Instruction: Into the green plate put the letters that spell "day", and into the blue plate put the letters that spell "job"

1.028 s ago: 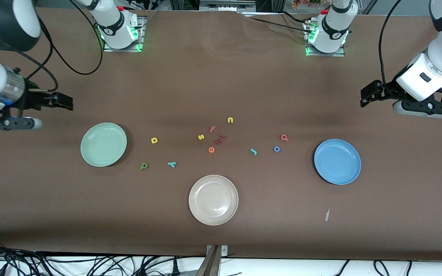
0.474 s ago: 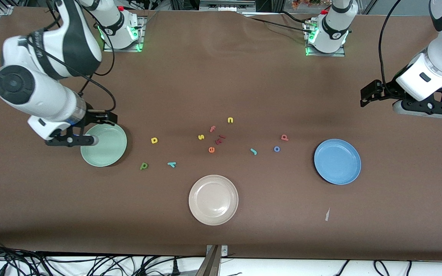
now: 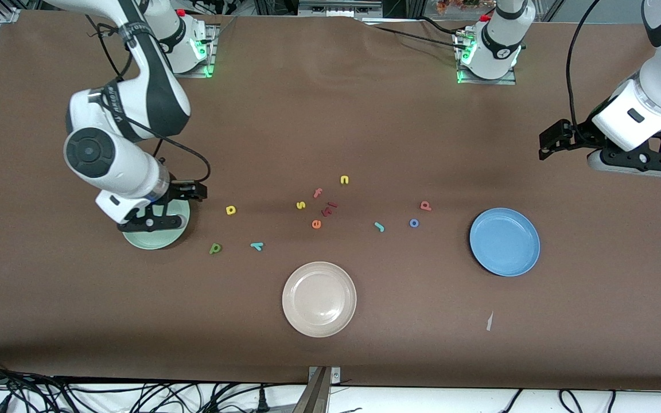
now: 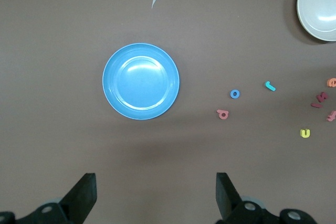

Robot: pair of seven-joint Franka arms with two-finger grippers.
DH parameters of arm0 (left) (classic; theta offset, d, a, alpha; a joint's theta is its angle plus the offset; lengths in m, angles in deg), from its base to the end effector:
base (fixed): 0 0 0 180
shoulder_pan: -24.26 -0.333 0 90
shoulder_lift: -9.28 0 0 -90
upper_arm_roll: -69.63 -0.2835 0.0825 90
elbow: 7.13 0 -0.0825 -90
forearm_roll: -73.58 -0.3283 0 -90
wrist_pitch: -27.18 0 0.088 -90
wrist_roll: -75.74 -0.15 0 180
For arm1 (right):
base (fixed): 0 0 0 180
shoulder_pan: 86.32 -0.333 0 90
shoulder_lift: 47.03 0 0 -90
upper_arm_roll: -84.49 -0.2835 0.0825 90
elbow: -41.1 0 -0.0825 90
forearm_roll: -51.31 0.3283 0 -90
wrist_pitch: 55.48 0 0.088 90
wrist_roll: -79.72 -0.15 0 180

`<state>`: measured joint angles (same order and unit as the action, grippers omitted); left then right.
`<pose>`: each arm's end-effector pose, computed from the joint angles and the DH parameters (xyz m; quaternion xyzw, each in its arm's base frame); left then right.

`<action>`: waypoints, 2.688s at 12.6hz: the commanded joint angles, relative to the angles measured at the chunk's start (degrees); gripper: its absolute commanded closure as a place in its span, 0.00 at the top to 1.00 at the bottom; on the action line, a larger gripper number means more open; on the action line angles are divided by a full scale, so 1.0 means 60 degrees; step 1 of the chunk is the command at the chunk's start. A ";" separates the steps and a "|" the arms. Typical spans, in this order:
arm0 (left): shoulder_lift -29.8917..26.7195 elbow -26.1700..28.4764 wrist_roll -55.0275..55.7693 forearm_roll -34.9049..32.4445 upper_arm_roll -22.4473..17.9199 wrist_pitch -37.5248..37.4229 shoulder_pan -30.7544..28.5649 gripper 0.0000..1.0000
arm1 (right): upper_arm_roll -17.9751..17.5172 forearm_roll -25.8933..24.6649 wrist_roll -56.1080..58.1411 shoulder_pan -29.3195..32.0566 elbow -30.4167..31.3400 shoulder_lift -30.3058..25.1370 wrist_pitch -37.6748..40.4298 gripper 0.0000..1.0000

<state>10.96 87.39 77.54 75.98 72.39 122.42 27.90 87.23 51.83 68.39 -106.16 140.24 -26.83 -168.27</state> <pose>0.5077 -0.0626 0.5092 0.9990 -0.0380 -0.0099 0.0209 0.5462 0.1706 0.3228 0.9972 0.0493 -0.0541 0.0181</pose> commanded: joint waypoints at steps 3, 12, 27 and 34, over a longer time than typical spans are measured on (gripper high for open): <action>-0.0134 0.0023 -0.0184 0.0068 -0.0006 -0.0140 -0.0021 1.00 | -0.0455 0.0103 0.0188 -0.0020 0.1696 -0.0086 -0.2116 1.00; -0.0134 0.0023 -0.0184 0.0068 -0.0020 -0.0140 -0.0021 1.00 | -0.0777 0.0045 0.1916 -0.0020 0.1845 0.1437 -0.4021 1.00; -0.0134 0.0023 -0.0111 0.0068 -0.0035 -0.0140 -0.0050 1.00 | -0.0808 0.0118 0.2710 -0.0020 0.2782 0.1995 -0.5840 0.74; -0.0119 0.0023 -0.0125 0.0068 -0.0020 -0.0140 -0.0050 1.00 | -0.0822 0.0132 0.2255 -0.0020 0.2782 0.1688 -0.5534 0.50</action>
<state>10.96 87.39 77.55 75.98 72.27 122.38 27.73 82.57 51.83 82.45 -106.31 154.98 -14.78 -201.79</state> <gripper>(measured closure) 0.000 0.463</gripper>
